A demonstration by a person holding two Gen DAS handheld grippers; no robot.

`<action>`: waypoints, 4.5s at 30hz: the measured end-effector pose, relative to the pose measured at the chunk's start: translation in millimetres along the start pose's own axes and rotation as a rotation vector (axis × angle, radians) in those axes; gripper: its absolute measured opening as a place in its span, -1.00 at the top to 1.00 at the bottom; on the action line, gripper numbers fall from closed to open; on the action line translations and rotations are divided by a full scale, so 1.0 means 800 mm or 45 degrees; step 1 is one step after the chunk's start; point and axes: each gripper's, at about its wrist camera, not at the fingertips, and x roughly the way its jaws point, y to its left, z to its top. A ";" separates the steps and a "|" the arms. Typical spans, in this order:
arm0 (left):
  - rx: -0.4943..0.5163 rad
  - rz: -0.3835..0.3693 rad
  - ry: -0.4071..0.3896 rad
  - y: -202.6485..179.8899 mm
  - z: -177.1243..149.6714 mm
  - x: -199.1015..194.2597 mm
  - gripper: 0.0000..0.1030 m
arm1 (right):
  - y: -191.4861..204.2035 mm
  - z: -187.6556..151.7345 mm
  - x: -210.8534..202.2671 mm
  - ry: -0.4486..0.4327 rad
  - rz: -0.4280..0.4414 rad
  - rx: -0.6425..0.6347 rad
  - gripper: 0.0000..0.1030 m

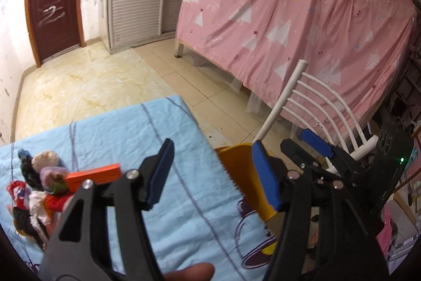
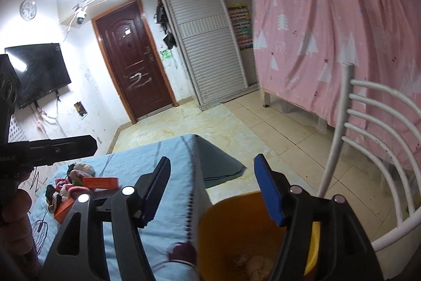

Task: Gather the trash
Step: 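Carry both items to the yellow bin and open both tools to drop them, then grasp the black-pink cloth with the left tool while the right tool grasps the red-white sock, then carry both items to the yellow bin and open both tools to drop them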

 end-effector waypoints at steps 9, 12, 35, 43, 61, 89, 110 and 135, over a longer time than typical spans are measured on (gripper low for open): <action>-0.125 0.060 -0.050 0.082 -0.007 -0.045 -0.21 | 0.101 0.010 0.029 0.059 0.100 -0.134 -0.23; -0.159 0.097 -0.069 0.112 -0.013 -0.062 -0.29 | 0.135 0.010 0.039 0.082 0.141 -0.178 -0.25; -0.283 0.345 -0.053 0.280 -0.086 -0.132 -0.68 | 0.305 -0.039 0.104 0.327 0.384 -0.378 -0.29; -0.234 0.364 0.056 0.304 -0.126 -0.108 -0.76 | 0.331 -0.061 0.129 0.434 0.419 -0.425 -0.36; -0.205 0.260 0.088 0.309 -0.144 -0.081 -0.24 | 0.353 -0.081 0.159 0.531 0.419 -0.454 -0.37; -0.163 0.331 0.018 0.283 -0.145 -0.108 0.79 | 0.329 -0.062 0.108 0.387 0.457 -0.354 0.68; -0.078 0.433 -0.088 0.235 -0.119 -0.142 0.88 | 0.288 -0.037 0.053 0.208 0.463 -0.263 0.68; 0.284 0.188 -0.179 0.020 -0.025 -0.079 0.88 | 0.075 0.004 -0.043 -0.095 0.141 -0.033 0.68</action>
